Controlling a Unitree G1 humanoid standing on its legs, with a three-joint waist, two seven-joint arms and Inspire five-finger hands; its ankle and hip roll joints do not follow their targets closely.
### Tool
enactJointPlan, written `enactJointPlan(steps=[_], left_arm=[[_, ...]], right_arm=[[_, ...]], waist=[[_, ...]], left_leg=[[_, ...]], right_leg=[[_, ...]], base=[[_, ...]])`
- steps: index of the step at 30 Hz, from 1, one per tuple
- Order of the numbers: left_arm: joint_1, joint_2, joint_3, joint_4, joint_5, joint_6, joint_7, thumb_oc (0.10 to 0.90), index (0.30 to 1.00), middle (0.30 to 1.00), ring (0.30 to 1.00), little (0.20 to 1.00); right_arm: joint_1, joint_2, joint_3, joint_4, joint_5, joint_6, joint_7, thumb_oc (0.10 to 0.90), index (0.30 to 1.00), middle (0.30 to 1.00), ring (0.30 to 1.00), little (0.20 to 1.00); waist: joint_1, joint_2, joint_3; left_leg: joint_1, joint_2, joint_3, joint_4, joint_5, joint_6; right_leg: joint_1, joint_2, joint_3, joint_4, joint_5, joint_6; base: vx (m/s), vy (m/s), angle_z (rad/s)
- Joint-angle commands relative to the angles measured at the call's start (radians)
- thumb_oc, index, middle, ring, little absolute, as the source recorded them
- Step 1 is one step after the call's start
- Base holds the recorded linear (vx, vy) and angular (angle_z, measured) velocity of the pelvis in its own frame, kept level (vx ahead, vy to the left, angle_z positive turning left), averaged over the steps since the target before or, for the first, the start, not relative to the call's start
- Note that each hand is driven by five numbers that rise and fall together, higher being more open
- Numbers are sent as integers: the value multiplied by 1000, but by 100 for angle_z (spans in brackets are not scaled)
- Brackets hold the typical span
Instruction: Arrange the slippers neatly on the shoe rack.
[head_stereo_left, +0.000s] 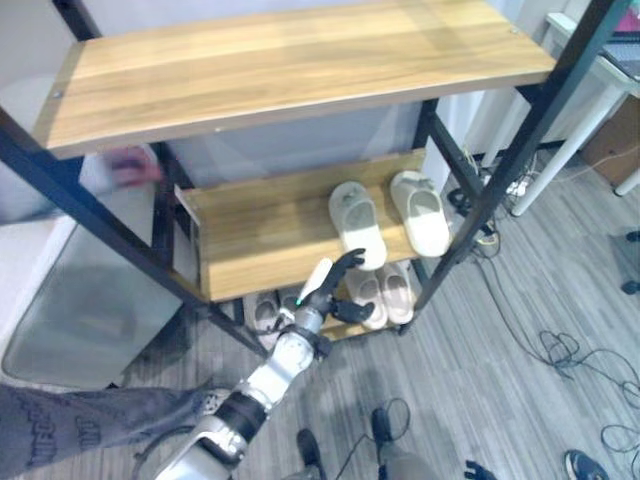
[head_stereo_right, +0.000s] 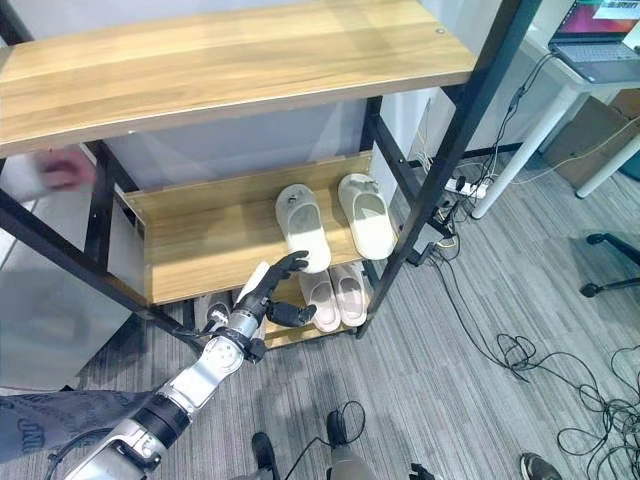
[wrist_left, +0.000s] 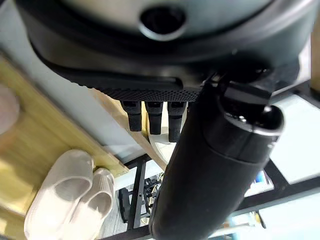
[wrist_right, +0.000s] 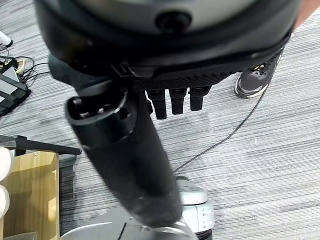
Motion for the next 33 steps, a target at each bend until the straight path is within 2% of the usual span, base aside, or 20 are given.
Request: enactJointPlan(steps=[1,2,4,7,13,15,17,23,25,33], left_arm=[[-71,27,80,-133,60,-82,18,800,900,900,900,900],[-71,27,80,-134,60,-81,18,800,900,900,900,900],[23,92,146,-245,66,-97,-5,800,900,900,900,900],[85,129,188,-325,63,-108,-38,800,900,900,900,900],[56,126,200,-334,88,-109,-25,800,900,900,900,900],[-7,111,187,-297,101,-100,2,800,900,900,900,900],[-10,110,186,-294,101,-101,3,800,900,900,900,900],[-234,89,159,-186,125,-75,83,800,900,900,900,900],[-262,80,155,-169,122,-73,91,800,900,900,900,900],[-462,35,100,7,145,-39,158,800,900,900,900,900]], right_arm=[[-2,-35,-28,-29,-28,-27,5,800,900,900,900,900],[-2,-35,-28,-29,-27,-27,5,800,900,900,900,900],[12,-24,-41,-23,-37,-21,22,800,900,900,900,900],[21,-19,-44,-22,-47,-19,30,800,900,900,900,900],[22,-17,-29,-10,-59,-15,36,800,900,900,900,900],[19,-20,-16,-19,-60,-16,34,800,900,900,900,900],[18,-20,-16,-19,-60,-16,34,800,900,900,900,900],[14,-43,4,-19,-61,-11,38,800,900,900,900,900],[14,-45,5,-17,-62,-11,38,800,900,900,900,900],[-34,-72,15,10,-52,-9,27,800,900,900,900,900]], waist=[[15,21,-3],[15,21,-3],[34,17,-19],[45,13,-26],[49,9,-37],[45,5,-38],[45,5,-37],[25,6,-29],[22,7,-27],[-2,25,1]], left_leg=[[51,23,-101,-1,-99,-44],[51,23,-101,-1,-99,-44],[76,23,-110,-1,-105,-47],[87,23,-112,-1,-108,-48],[84,21,-120,-1,-105,-48],[77,20,-123,-1,-101,-47],[77,20,-124,-1,-101,-47],[52,18,-121,-1,-98,-49],[49,17,-120,-1,-98,-49],[12,18,-108,-1,-91,-50]], right_leg=[[11,-13,-56,82,-120,67],[11,-13,-56,82,-120,67],[40,-14,-69,84,-131,68],[56,-13,-77,77,-131,68],[60,-15,-88,58,-122,67],[56,-15,-89,56,-118,67],[56,-15,-89,56,-119,67],[32,-17,-81,56,-113,72],[28,-17,-78,56,-112,72],[-17,-15,-62,59,-105,73]], base=[[46,1,1],[58,2,1],[68,2,11],[32,9,18],[13,2,12],[0,0,0],[0,0,0],[32,4,-1],[33,3,-2],[13,5,-6]])
